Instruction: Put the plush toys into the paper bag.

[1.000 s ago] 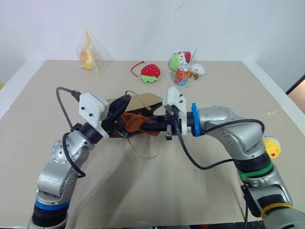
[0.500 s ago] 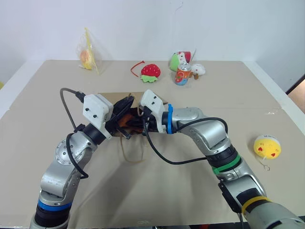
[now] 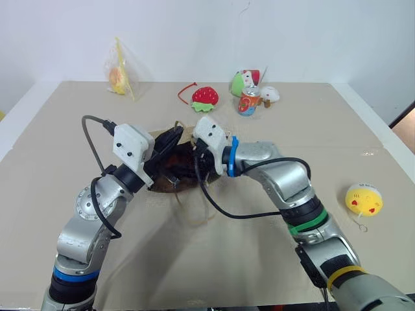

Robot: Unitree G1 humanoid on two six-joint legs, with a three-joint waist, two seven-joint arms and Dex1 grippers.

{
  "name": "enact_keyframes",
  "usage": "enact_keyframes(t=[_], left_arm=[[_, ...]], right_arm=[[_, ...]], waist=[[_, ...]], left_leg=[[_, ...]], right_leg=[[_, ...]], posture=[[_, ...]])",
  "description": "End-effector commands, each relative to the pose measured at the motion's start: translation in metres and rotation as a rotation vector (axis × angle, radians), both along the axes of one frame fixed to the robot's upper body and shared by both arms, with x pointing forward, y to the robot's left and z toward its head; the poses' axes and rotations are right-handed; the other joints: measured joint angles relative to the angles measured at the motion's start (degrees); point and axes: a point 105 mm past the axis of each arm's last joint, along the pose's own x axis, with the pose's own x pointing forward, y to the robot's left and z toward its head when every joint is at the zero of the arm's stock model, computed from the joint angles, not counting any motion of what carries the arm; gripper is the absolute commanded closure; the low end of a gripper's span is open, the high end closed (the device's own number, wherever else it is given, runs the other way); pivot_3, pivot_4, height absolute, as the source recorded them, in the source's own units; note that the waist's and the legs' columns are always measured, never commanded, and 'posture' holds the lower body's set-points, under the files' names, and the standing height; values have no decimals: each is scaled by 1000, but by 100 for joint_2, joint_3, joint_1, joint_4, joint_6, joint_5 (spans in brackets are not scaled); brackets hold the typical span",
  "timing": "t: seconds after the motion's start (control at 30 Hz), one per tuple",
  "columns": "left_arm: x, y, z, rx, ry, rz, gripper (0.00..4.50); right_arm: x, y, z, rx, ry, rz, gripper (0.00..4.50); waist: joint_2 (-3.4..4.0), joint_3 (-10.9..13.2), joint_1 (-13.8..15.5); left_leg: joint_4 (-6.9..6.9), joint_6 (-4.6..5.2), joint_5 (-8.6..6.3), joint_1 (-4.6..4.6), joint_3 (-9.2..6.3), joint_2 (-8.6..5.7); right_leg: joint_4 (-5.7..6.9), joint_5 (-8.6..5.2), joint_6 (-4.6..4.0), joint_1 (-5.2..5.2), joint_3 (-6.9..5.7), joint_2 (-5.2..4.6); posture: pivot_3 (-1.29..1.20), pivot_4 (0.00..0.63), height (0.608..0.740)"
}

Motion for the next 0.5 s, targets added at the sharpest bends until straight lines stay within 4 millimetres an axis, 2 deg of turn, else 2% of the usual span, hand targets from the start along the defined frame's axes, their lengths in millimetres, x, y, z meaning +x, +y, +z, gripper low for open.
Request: enact_keyframes(t=[0.03, 0.17, 0.3, 0.4, 0.5], left_arm=[[-2, 0, 10, -3, -44, -2, 4500], [-1, 1, 11, 1, -44, -2, 4500], [-2, 1, 11, 7, -43, -7, 4500], [-5, -1, 12, 23, -51, -30, 4500], [-7, -3, 11, 27, -55, -39, 4500]], right_arm=[[-18, -13, 30, 76, -40, 57, 65], [-44, -46, 42, 100, 9, 147, 65], [-55, -101, 42, 88, 144, 95, 65], [-31, -166, 37, 81, 135, -203, 65], [-11, -222, 25, 40, 43, -507, 65]], waist=[[0, 0, 0], [0, 0, 15], [0, 0, 13], [-2, 0, 21], [-2, 0, 24]], left_leg=[[0, 0, 0, 1, 1, 0], [-1, 0, 0, -1, -3, 0], [0, 1, -1, -1, -3, -10], [0, 1, -1, 2, -5, -11], [0, 1, 0, 3, -2, -14]], right_leg=[[0, 0, 0, 0, 1, 0], [-1, -1, 0, 0, -2, -1], [-5, -4, 4, 6, -6, -9], [-6, -4, 3, 9, -6, -7], [-6, -6, 1, 11, -8, -9]], posture=[[0, 150, 740], [0, 150, 740], [0, 150, 740], [0, 150, 740], [0, 150, 740]])
